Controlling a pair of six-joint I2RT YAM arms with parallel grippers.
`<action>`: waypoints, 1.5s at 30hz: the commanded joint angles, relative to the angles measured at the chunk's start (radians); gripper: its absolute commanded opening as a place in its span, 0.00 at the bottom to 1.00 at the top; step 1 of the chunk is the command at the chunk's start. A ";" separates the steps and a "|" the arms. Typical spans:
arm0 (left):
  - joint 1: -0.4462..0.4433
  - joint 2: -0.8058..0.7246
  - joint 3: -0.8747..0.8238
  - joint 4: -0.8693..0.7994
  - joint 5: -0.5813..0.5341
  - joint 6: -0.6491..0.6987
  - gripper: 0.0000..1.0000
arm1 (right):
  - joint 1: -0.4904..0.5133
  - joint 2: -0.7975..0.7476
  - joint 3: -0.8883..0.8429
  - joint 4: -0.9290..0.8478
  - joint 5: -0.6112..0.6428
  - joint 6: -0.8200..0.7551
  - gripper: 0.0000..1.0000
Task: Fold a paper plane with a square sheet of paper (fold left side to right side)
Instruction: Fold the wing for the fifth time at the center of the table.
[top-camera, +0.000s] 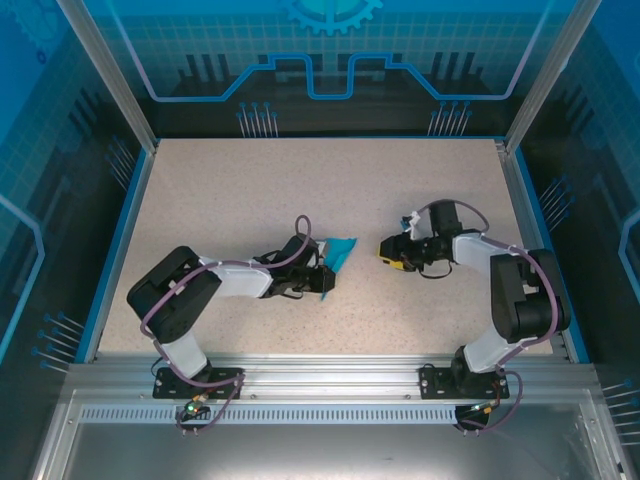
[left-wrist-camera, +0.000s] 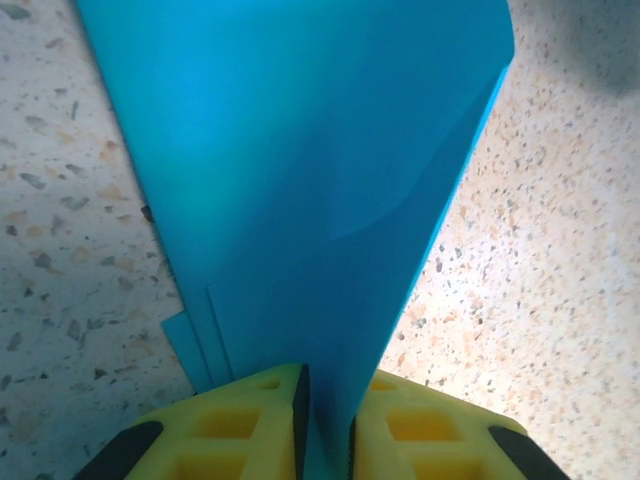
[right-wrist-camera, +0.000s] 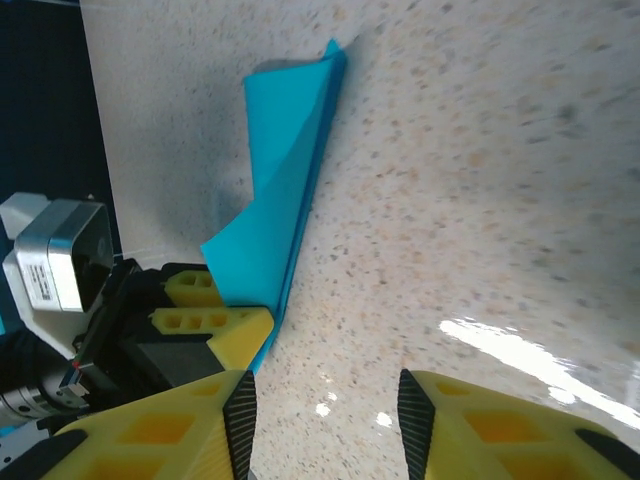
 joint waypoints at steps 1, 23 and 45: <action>0.036 -0.019 -0.044 0.092 0.078 -0.062 0.19 | 0.063 0.012 -0.006 0.081 0.008 0.057 0.43; 0.115 0.058 -0.076 0.207 0.185 -0.150 0.14 | 0.258 0.245 0.152 0.270 0.092 0.265 0.37; 0.127 0.091 -0.068 0.229 0.217 -0.161 0.13 | 0.314 0.358 0.333 0.032 0.238 0.261 0.39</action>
